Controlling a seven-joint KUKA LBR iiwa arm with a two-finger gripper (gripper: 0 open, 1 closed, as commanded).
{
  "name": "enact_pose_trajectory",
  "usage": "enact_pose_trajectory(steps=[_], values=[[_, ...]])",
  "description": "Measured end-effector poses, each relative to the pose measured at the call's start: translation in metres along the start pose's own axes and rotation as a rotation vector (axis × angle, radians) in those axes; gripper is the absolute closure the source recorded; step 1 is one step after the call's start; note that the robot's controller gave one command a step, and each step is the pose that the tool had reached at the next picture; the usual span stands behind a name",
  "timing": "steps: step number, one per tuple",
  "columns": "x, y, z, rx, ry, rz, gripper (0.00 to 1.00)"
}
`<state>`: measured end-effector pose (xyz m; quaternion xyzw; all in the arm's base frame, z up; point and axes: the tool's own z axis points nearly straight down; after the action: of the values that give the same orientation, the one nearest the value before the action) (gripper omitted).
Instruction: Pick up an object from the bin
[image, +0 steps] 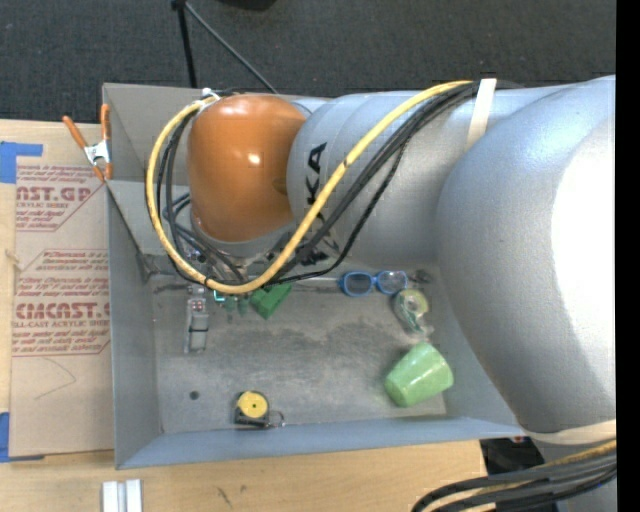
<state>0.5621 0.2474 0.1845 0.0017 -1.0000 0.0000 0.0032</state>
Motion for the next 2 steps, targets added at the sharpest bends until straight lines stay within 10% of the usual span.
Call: enact_pose_trajectory(steps=[1,2], values=[[-0.012,-0.0029,0.107,0.001,0.0,0.071,0.0],[-0.0141,-0.0018,0.1021,-0.002,-0.007,0.071,1.0]])
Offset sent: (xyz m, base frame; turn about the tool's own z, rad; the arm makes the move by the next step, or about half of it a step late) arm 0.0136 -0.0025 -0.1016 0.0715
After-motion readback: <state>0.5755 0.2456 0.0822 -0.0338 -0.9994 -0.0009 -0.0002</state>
